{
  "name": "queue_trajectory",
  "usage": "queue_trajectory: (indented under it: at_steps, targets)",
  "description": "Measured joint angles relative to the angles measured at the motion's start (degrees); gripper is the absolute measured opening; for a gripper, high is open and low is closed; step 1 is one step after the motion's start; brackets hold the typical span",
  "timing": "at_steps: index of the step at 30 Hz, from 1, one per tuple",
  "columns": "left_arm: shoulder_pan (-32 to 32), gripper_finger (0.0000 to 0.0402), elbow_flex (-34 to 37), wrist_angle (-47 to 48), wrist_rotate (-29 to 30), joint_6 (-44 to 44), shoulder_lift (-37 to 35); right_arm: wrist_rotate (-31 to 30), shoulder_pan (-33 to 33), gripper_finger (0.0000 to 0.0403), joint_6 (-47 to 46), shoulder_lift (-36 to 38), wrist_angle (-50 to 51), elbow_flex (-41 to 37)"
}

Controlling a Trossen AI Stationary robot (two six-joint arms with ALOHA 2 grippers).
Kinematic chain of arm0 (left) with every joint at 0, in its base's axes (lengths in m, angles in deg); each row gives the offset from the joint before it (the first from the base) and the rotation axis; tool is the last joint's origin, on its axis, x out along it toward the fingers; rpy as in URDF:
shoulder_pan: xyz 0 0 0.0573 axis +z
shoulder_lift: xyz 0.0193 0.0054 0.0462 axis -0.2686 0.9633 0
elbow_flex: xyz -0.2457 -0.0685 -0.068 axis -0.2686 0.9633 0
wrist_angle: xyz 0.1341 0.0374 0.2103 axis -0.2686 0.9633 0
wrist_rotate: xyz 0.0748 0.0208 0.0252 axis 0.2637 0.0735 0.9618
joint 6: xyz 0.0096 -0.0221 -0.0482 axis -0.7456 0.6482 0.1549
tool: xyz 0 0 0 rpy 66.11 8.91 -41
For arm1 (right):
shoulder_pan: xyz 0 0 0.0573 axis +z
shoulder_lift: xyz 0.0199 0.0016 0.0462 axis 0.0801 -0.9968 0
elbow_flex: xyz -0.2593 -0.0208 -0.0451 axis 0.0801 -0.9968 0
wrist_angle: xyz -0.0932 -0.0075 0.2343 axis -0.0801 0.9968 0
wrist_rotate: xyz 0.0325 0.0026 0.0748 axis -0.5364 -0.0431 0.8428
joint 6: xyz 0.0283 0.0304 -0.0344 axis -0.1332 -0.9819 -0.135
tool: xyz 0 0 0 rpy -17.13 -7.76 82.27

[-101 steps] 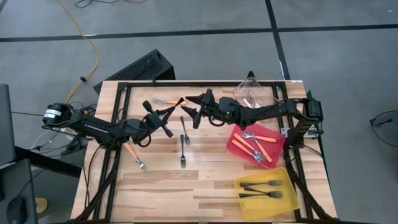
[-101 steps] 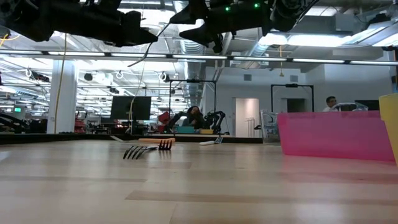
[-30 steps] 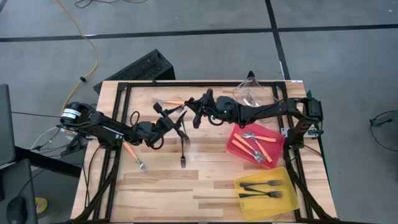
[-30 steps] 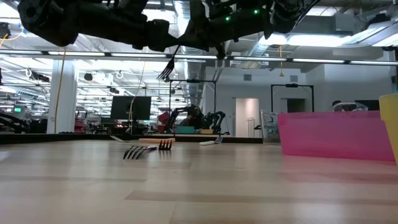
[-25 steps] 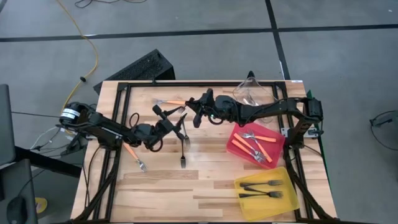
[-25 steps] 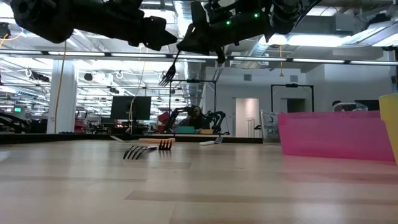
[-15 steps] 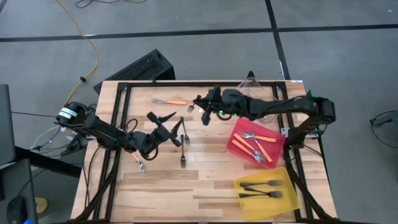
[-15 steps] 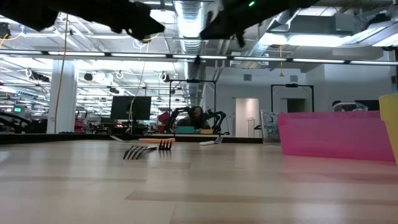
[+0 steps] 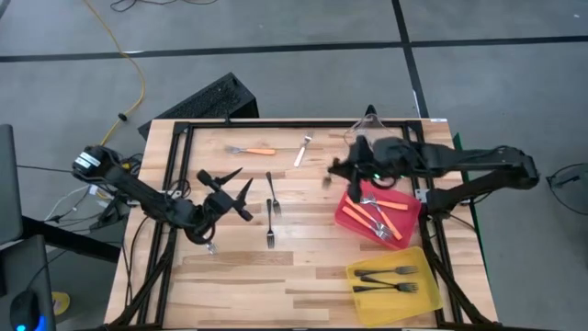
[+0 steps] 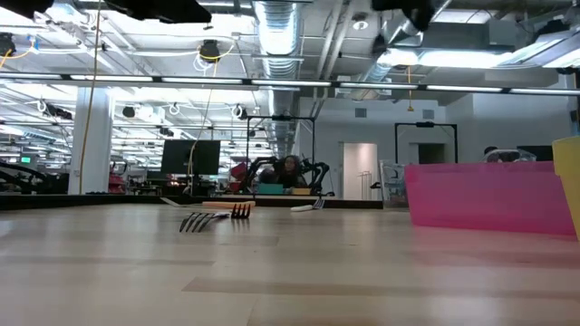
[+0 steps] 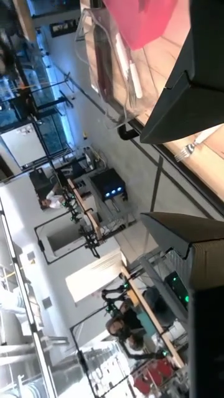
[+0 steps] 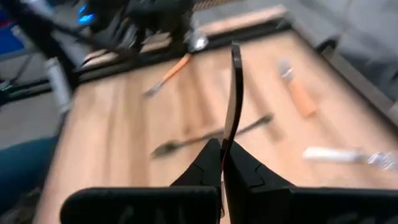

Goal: Sort silverware by color (type)
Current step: Put the black fork into the yellow bin

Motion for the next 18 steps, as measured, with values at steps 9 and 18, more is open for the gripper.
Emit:
queue_trajectory:
  at_steps: [9,18]
  targets:
    - [-0.06,0.0178,0.0,4.24,-1.37,3.86,-1.65,4.11,15.53,0.0021,-13.44,1.87,13.41,-0.02]
    - [-0.06,0.0178,0.0,4.25,-3.46,4.47,-1.65,12.42,27.51,0.0021,-26.34,1.06,16.76,-0.02]
